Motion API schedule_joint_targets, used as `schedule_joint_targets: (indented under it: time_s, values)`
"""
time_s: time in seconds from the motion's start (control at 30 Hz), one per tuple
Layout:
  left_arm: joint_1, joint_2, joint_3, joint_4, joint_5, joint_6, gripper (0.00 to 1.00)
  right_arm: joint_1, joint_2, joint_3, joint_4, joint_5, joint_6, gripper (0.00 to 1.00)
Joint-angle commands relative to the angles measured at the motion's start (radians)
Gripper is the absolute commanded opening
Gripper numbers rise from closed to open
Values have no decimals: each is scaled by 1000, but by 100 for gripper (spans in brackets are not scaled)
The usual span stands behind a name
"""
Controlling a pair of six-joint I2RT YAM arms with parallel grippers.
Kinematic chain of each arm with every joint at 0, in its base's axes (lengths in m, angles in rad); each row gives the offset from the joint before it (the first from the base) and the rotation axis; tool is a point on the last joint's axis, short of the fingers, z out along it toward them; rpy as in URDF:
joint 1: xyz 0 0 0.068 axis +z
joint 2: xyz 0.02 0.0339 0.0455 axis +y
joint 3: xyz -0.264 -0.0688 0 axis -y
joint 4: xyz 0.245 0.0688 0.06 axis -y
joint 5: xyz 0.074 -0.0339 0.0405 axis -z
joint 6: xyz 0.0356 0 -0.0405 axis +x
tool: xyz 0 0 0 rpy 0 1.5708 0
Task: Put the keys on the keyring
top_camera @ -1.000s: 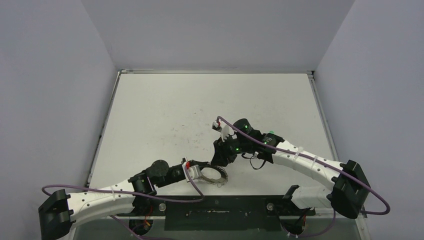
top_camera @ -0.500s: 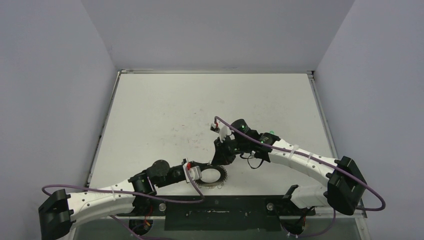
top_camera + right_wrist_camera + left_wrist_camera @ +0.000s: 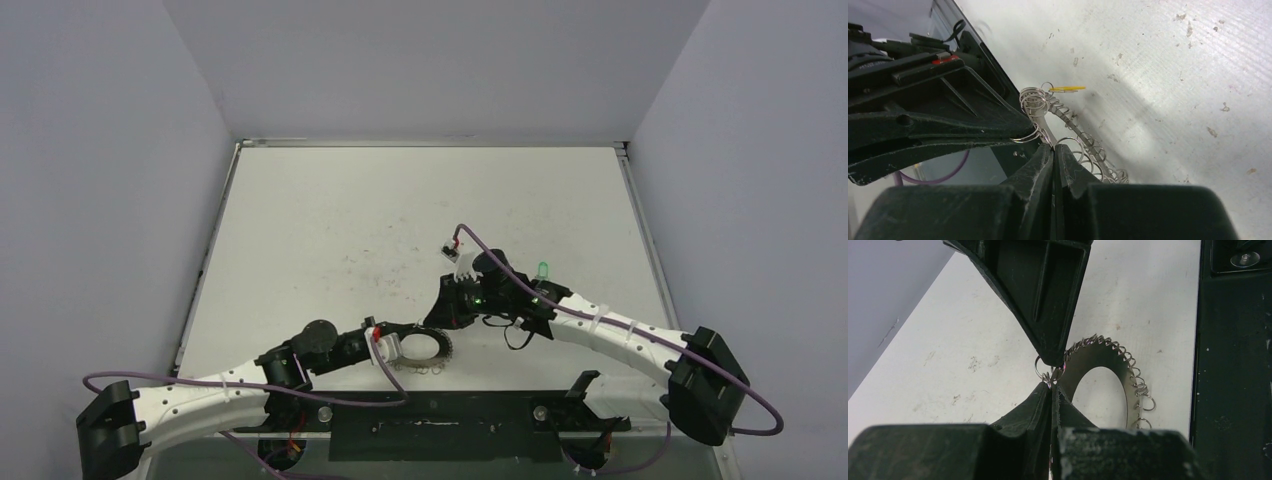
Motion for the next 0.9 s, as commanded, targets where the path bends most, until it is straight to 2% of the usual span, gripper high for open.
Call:
schedule_joint_targets:
  time_s: [0.0, 0.33, 0.87]
  values:
    - [-2, -30, 2, 16, 10, 15, 0, -43, -62, -58, 97, 190, 179, 0]
    - [-2, -37, 2, -34, 9, 64, 0, -85, -124, -123, 209, 183, 334, 0]
    - [-1, 17, 76, -102, -2, 166, 0, -85, -110, -142, 253, 193, 433, 0]
